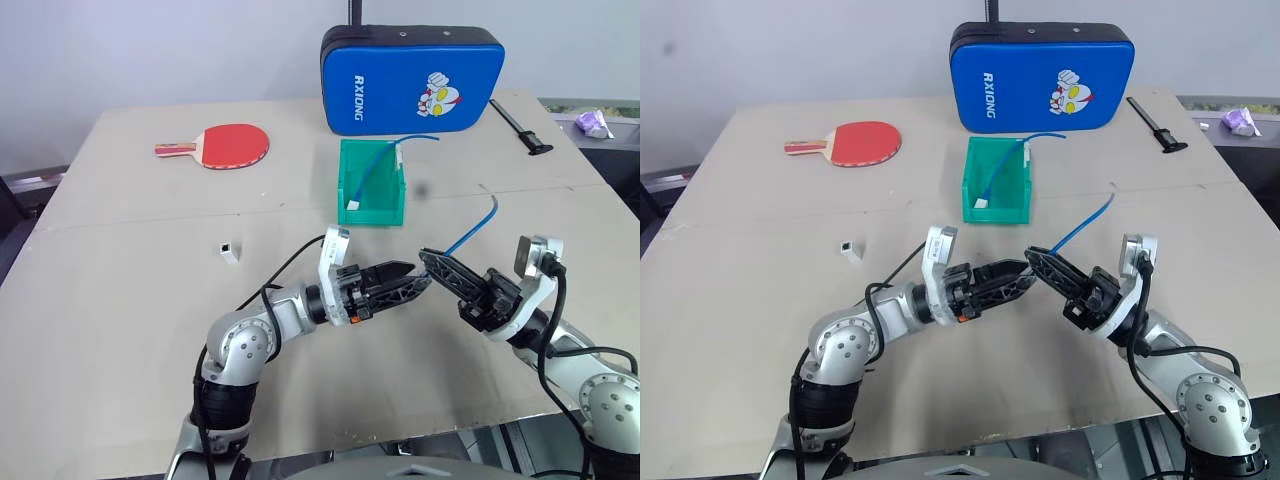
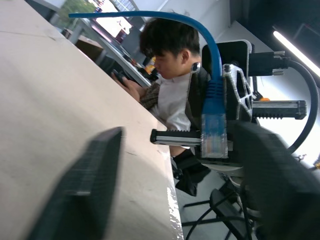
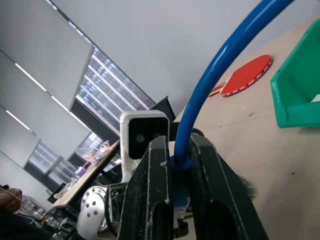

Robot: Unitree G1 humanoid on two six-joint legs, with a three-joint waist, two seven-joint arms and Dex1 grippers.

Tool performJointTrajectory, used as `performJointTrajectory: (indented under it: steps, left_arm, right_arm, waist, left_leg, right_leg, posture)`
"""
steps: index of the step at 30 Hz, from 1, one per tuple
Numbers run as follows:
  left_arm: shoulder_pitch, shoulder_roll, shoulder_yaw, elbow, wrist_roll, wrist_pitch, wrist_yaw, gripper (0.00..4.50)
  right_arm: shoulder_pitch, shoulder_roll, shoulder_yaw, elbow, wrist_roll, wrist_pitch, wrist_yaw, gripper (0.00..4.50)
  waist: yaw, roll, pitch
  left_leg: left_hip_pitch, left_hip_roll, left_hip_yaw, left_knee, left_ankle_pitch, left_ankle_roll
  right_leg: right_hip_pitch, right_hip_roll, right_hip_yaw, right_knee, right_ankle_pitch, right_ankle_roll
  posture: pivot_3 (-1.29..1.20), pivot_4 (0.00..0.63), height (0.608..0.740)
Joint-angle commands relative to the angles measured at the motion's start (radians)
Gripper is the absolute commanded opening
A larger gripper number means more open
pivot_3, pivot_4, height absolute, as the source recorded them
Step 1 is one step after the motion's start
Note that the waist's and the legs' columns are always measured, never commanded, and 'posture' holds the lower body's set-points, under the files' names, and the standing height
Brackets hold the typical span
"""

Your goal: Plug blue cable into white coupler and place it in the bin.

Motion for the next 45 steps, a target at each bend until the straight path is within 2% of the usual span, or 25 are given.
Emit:
performJointTrajectory:
  steps: [1,3,7,12,16,22,24,28,33,38,41,45]
  left_arm:
    - [0.105,0.078,0.063,-0.185,0.027,-0.065,0.036,4.48]
    - [0.205,0.126,0.078,-0.276,0.118,-0.149,0.062,4.48]
    - [0.449,0.189,0.084,-0.329,0.453,-0.464,0.126,4.48]
    - [0.657,0.069,0.150,-0.305,0.758,-0.776,0.366,4.48]
    - [0.674,-0.030,0.151,-0.221,0.962,-0.860,0.568,4.48]
    - [0.552,-0.138,0.192,-0.035,1.025,-0.839,0.742,4.48]
    - [0.489,-0.136,0.170,0.045,1.060,-0.868,0.761,4.48]
    - [0.340,-0.144,0.205,0.237,1.026,-0.902,0.796,4.48]
    - [0.217,-0.138,0.247,0.374,1.010,-0.946,0.841,4.48]
    - [0.163,-0.163,0.290,0.441,0.948,-0.936,0.861,4.48]
    - [0.149,-0.174,0.306,0.472,0.887,-0.919,0.834,3.59]
    - [0.157,-0.172,0.304,0.469,0.861,-0.881,0.816,1.59]
  right_arm:
    - [-0.020,-0.002,-0.020,0.000,-0.011,-0.019,0.010,0.00]
    - [-0.033,0.011,-0.028,0.021,-0.069,-0.055,0.015,0.00]
    - [-0.064,0.012,-0.011,0.068,-0.211,-0.118,0.069,0.00]
    - [-0.093,0.030,0.035,0.120,-0.348,-0.175,0.133,0.00]
    - [-0.115,0.033,0.068,0.123,-0.416,-0.194,0.180,0.00]
    - [-0.155,0.044,0.096,0.090,-0.469,-0.216,0.214,0.00]
    - [-0.180,0.052,0.113,0.074,-0.495,-0.231,0.219,0.00]
    - [-0.199,0.073,0.128,0.054,-0.511,-0.233,0.198,0.00]
    - [-0.209,0.079,0.131,0.035,-0.525,-0.234,0.189,0.00]
    - [-0.206,0.083,0.122,0.030,-0.540,-0.242,0.174,0.00]
    - [-0.204,0.086,0.118,0.026,-0.544,-0.245,0.164,0.00]
    - [-0.203,0.089,0.118,0.021,-0.550,-0.247,0.157,0.00]
  waist:
    - [-0.005,0.000,0.000]
    - [-0.004,-0.001,0.001]
    - [0.002,0.000,0.001]
    - [0.008,-0.001,0.001]
    - [0.007,-0.001,0.001]
    - [0.004,-0.002,0.002]
    - [0.004,-0.002,0.002]
    - [0.008,-0.002,0.001]
    - [0.006,-0.002,0.001]
    - [0.004,-0.001,0.000]
    - [0.004,0.002,-0.001]
    - [0.004,0.007,-0.005]
  left_leg:
    - [0.000,0.000,0.000,-0.001,0.000,0.000]
    - [0.001,0.000,0.000,-0.003,0.000,0.000]
    - [0.001,0.000,0.001,-0.005,0.000,0.000]
    - [0.000,0.000,0.002,-0.005,0.000,0.000]
    - [0.000,-0.001,0.002,-0.005,-0.001,0.001]
    - [0.000,-0.001,0.002,-0.005,-0.001,0.002]
    - [-0.001,-0.001,0.001,-0.005,-0.001,0.002]
    - [-0.001,-0.002,0.000,-0.005,-0.001,0.002]
    - [0.001,-0.002,-0.001,-0.005,-0.001,0.001]
    - [0.002,-0.002,-0.003,-0.005,-0.001,0.001]
    - [0.002,-0.002,-0.004,-0.005,-0.001,0.001]
    - [0.002,-0.002,-0.004,-0.005,-0.001,0.001]
  right_leg:
    - [-0.001,0.000,0.001,0.000,0.000,0.000]
    - [-0.001,0.000,0.002,0.000,0.000,0.000]
    - [-0.003,0.000,0.004,-0.001,-0.001,-0.001]
    - [-0.003,-0.008,0.003,-0.002,-0.002,-0.004]
    - [-0.003,-0.009,0.002,-0.002,-0.002,-0.004]
    - [-0.004,-0.008,0.000,-0.002,0.000,0.000]
    - [-0.004,-0.008,-0.001,-0.002,0.000,0.000]
    - [-0.004,-0.004,-0.003,0.000,0.000,0.000]
    - [-0.003,-0.008,-0.006,0.001,0.001,0.000]
    - [-0.001,-0.008,-0.010,0.001,0.001,0.000]
    - [-0.001,-0.008,-0.011,0.001,0.001,0.000]
    - [0.000,-0.008,-0.011,0.001,0.001,0.000]
  posture:
    - [0.00,0.150,0.740]
    - [0.00,0.150,0.740]
    - [0.00,0.150,0.740]
    - [0.00,0.150,0.740]
    - [0.00,0.150,0.740]
    - [0.00,0.150,0.740]
    - [0.00,0.150,0.740]
    - [0.00,0.150,0.740]
    - [0.00,0.150,0.740]
    - [0.00,0.150,0.740]
    - [0.00,0.150,0.740]
    - [0.00,0.150,0.740]
